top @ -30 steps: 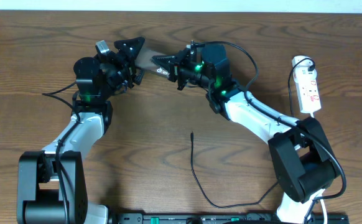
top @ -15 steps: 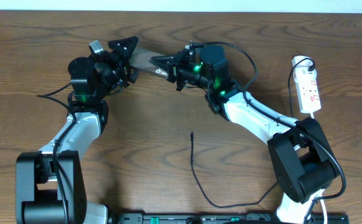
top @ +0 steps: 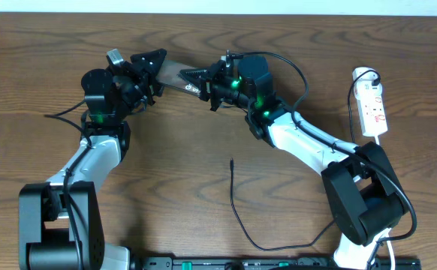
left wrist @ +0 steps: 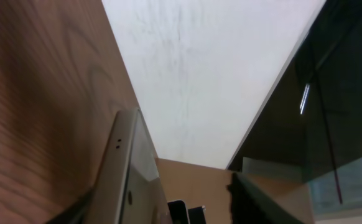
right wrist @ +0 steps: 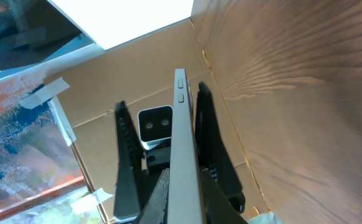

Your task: Plug charger to phone and switch on socket

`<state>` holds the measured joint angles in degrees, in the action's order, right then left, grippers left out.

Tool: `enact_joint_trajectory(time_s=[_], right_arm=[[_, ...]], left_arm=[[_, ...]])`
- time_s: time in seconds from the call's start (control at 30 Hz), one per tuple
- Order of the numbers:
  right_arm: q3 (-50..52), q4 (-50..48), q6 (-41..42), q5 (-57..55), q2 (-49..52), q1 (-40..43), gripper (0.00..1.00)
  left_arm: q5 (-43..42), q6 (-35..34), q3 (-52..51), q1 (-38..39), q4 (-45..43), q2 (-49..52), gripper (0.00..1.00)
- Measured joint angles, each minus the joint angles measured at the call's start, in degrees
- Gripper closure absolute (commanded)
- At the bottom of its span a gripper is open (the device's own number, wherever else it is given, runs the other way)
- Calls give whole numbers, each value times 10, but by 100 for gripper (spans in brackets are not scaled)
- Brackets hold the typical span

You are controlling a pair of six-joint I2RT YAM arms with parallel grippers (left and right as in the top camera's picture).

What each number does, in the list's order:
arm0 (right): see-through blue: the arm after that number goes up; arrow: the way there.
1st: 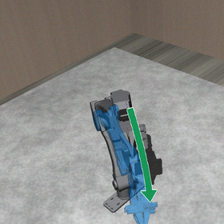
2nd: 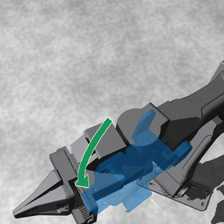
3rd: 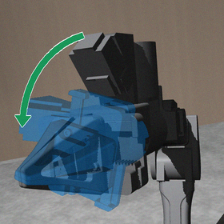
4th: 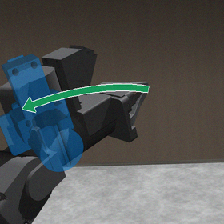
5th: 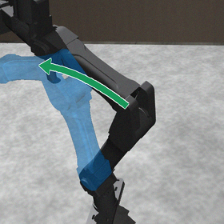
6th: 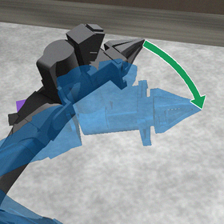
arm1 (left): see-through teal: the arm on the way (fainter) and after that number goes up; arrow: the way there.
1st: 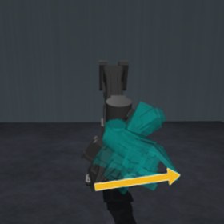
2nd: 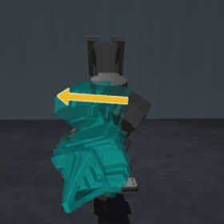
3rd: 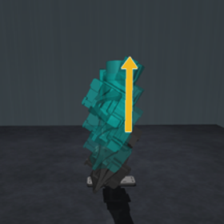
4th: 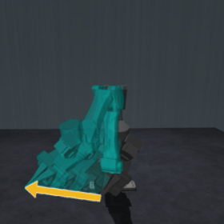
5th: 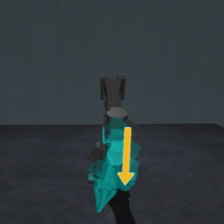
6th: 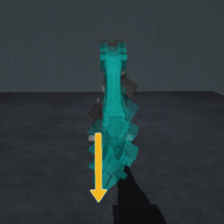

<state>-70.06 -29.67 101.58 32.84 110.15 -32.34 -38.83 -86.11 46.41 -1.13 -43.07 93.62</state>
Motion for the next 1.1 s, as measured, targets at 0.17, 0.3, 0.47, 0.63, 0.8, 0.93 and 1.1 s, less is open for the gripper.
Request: enact_joint_trajectory(time_s=[0.17,0.3,0.47,0.63,0.8,0.93,1.1], right_arm=[[0,0,0,-2,0,-2,99],[0,-1,0,-5,0,-3,99],[0,-4,0,-7,0,-4,99],[0,-6,0,-7,0,-4,99],[0,-5,-1,-7,0,-4,99],[-3,5,-3,-7,0,-4,99],[-3,11,-11,-6,0,-5,99]], left_arm=[[0,-1,0,0,0,0,60],[0,-2,0,0,1,0,67],[0,-5,-1,-2,5,0,76],[0,-5,-1,-2,7,0,80],[0,-5,-1,-2,7,0,81],[0,-7,-3,-2,11,0,90],[2,-15,-8,-2,12,0,91]])
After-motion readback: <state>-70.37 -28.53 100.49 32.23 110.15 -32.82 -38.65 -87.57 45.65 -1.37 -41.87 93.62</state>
